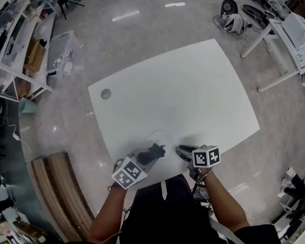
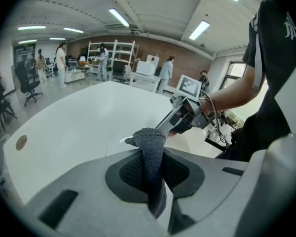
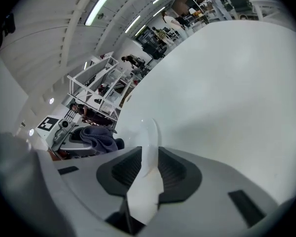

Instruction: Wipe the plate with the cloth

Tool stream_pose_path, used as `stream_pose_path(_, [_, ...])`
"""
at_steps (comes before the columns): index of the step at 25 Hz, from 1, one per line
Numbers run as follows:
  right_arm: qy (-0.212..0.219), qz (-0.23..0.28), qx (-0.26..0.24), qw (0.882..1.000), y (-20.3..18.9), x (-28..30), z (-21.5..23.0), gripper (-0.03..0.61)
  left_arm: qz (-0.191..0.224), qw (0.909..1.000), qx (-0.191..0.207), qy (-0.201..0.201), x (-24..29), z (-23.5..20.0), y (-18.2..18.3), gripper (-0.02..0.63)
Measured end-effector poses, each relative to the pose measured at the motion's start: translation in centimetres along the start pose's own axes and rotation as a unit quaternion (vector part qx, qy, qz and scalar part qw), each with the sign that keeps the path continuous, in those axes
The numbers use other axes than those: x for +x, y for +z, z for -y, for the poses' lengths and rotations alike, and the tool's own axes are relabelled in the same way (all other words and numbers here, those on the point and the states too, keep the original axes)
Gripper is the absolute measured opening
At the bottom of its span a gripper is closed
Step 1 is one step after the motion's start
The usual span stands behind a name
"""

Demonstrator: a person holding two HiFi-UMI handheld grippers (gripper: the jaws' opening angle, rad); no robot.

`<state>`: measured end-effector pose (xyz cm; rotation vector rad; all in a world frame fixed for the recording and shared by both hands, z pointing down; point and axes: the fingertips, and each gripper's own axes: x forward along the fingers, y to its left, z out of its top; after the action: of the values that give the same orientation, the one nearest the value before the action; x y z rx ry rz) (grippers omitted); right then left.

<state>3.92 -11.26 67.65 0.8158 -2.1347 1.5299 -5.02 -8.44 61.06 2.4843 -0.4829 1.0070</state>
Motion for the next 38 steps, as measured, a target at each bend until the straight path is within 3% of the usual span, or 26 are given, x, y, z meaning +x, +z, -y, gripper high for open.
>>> stream_pose_path(5, [0.002,-0.013,0.027,1.000,0.0,0.5,0.4,0.086,-0.072,0.9940,0.083,0.006,1.8,0.4,-0.3,0.055])
stream_pose_path(13, [0.011,-0.036,0.043,0.998,-0.6,1.2,0.7,0.038,-0.110,0.9865,0.120,0.012,4.1,-0.1,-0.2,0.055])
stream_pose_path(20, [0.019,-0.030,0.055,0.998,-0.2,1.3,0.6,0.028,-0.161,0.9713,0.174,0.021,6.3,-0.9,-0.4,0.055])
stream_pose_path(25, [0.013,-0.033,0.053,0.998,-0.3,1.5,0.7,0.026,-0.182,0.9661,0.180,0.034,6.8,-3.1,-0.7,0.055])
stream_pose_path(30, [0.008,-0.028,0.059,0.998,-0.2,1.5,0.6,0.025,-0.190,0.9672,0.161,0.050,5.3,-5.5,-1.4,0.054])
stream_pose_path(38, [-0.009,-0.013,0.060,0.998,0.2,1.3,0.7,0.021,-0.207,0.9664,0.144,0.052,1.9,-5.1,-4.0,0.054])
